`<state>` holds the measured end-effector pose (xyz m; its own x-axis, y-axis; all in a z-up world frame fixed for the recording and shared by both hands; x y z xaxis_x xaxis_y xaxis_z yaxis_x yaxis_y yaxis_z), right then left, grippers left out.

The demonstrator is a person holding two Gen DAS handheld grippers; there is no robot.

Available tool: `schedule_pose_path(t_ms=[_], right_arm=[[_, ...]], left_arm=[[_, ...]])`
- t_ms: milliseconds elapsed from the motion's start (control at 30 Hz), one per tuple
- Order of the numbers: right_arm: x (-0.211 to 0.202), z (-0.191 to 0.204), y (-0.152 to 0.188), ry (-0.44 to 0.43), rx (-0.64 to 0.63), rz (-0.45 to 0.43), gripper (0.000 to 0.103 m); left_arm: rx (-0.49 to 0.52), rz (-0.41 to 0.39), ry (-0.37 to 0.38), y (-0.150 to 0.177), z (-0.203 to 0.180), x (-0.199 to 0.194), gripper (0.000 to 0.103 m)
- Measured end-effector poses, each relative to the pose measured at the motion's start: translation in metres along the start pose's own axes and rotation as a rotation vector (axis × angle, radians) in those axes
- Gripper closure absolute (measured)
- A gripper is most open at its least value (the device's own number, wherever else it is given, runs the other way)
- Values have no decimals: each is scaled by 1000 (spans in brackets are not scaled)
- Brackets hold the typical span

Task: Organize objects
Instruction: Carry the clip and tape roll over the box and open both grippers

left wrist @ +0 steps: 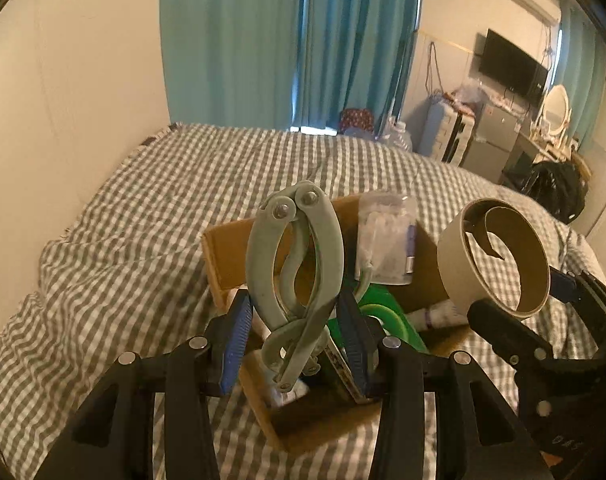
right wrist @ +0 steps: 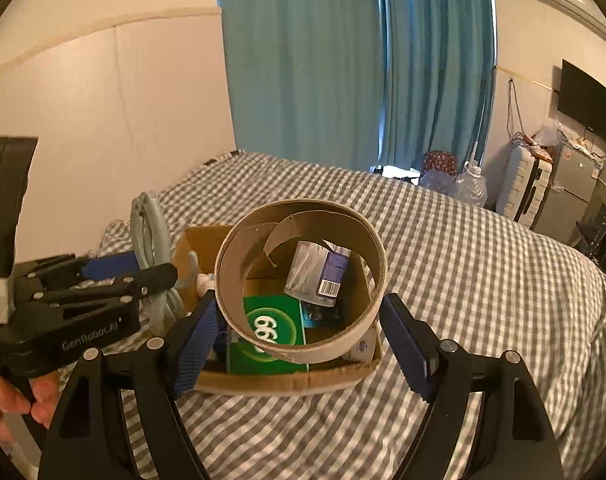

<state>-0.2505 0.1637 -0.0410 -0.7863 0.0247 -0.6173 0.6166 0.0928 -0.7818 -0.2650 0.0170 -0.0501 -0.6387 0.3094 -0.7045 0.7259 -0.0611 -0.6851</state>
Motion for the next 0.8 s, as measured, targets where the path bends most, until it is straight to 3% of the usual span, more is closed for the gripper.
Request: schedule_pose_path(t_ms=[267,500,600,667,800], right_arm=[[56,-7,16,7,-13,55,23],[62,-10,18,-4,5,32,22],[57,-10,15,-5,19,10,14],[52,-12,12,-9,34,0,11],[33,-15,5,-3,42,-31,10]], left_arm=[[30,69,-24,7,1,50,59],[38,74,1,11,2,54,56],[56,60,-7,9,1,47,44],[66,37,-31,6,0,36,28],[48,-2,-33,-2,1,12,23]])
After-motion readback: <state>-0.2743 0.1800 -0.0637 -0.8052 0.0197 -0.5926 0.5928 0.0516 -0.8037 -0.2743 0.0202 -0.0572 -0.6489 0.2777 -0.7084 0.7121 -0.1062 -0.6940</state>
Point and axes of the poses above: each gripper's, at about its wrist camera, not at the fingertips, and x roughly the way its jaws point, z to its left, y to its underside, the point moved 2 cm from there along x, roughly the way its jaws point, and after that the axes turned 11 degrees about y, right-handed, at the moved point
